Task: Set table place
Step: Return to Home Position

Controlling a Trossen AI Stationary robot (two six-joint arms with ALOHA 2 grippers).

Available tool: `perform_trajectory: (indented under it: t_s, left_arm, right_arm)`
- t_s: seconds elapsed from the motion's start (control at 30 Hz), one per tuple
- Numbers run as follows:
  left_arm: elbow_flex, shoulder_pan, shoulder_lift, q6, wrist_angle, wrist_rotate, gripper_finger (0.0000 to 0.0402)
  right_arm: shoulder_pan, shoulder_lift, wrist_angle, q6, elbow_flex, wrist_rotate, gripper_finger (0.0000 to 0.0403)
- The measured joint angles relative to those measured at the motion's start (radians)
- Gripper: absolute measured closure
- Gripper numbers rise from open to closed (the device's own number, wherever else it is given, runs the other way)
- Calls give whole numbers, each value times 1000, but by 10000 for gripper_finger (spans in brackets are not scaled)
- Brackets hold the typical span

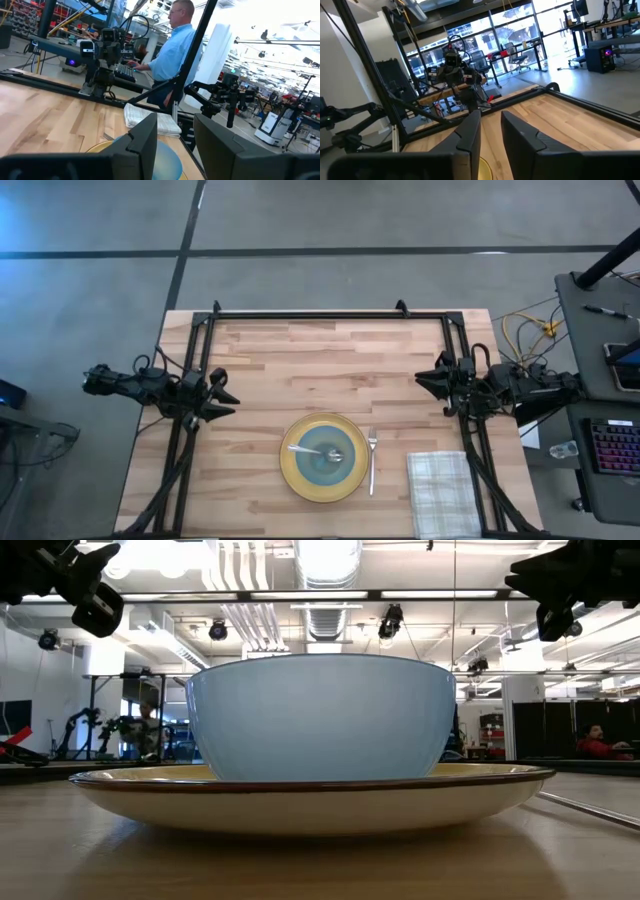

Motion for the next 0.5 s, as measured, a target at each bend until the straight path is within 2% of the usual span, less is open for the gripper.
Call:
perform_trajectory:
  t_s: [0.5]
  left_arm:
    - [0, 0, 0, 0, 0, 0, 288]
  right_arm:
    - [0, 0, 0, 0, 0, 0, 325]
